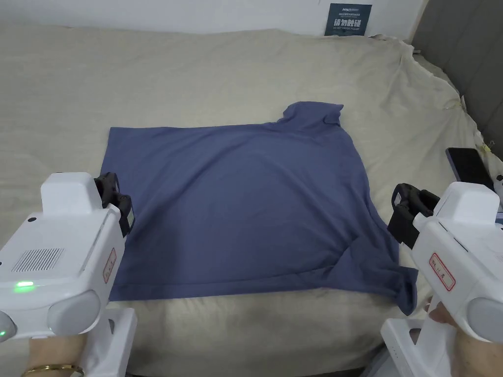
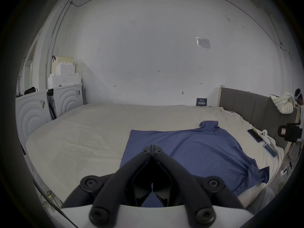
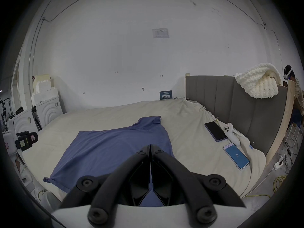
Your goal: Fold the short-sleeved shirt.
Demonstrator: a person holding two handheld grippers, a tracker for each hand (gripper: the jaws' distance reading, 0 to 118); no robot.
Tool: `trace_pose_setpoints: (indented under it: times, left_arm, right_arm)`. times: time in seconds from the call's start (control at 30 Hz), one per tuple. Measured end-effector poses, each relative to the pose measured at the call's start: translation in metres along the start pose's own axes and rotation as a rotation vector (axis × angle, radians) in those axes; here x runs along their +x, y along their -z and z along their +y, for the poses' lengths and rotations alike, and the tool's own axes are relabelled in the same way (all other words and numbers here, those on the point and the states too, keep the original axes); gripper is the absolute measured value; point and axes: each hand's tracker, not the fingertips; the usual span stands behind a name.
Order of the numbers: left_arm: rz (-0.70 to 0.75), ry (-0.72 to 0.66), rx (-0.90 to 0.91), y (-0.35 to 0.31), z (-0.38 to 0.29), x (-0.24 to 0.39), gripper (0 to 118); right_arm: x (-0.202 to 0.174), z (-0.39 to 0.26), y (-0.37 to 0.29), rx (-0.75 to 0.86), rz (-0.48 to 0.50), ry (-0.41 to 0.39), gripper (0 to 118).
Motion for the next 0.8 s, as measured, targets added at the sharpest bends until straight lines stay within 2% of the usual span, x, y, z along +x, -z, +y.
trace_pose_setpoints:
  times: [0.23, 0.3, 0.33, 0.37, 0.4, 0.43, 0.47, 0.5, 0.57, 0.7, 0.8]
  left_arm:
    - [0.022, 0.004, -0.004, -0.001, 0.009, -0.015, 0]
    - [0.006, -0.014, -0.053, 0.002, 0.016, -0.024, 0]
    - [-0.008, -0.028, -0.086, 0.004, 0.019, -0.029, 9]
    - [-0.007, -0.044, -0.124, 0.008, 0.021, -0.035, 23]
    - [-0.006, -0.064, -0.165, 0.011, 0.024, -0.040, 59]
    - [0.003, -0.073, -0.207, 0.015, 0.025, -0.046, 86]
    - [0.018, -0.082, -0.248, 0.020, 0.025, -0.052, 107]
    - [0.037, -0.084, -0.292, 0.025, 0.024, -0.057, 118]
    - [0.062, -0.090, -0.354, 0.031, 0.020, -0.065, 118]
    - [0.104, -0.112, -0.597, 0.054, -0.005, -0.087, 118]
    - [0.171, -0.049, -0.767, 0.070, -0.036, -0.096, 118]
  right_arm:
    - [-0.006, 0.001, 0.000, -0.007, 0.013, -0.006, 0]
    - [-0.008, 0.002, 0.001, -0.013, 0.012, -0.009, 0]
    - [-0.008, 0.002, 0.001, -0.015, 0.012, -0.011, 0]
    - [-0.008, 0.002, 0.002, -0.017, 0.018, -0.008, 0]
    - [-0.007, 0.001, 0.003, -0.022, 0.024, -0.002, 0]
    - [-0.009, 0.002, 0.002, -0.024, 0.023, -0.001, 0]
    - [-0.009, 0.001, 0.001, -0.026, 0.021, -0.004, 0]
    - [-0.010, 0.001, 0.001, -0.027, 0.020, -0.008, 0]
    - [-0.010, -0.001, 0.001, -0.033, 0.022, -0.007, 0]
    - [-0.012, -0.003, 0.002, -0.044, 0.022, -0.018, 0]
    - [-0.012, -0.004, 0.002, -0.051, 0.022, -0.021, 0]
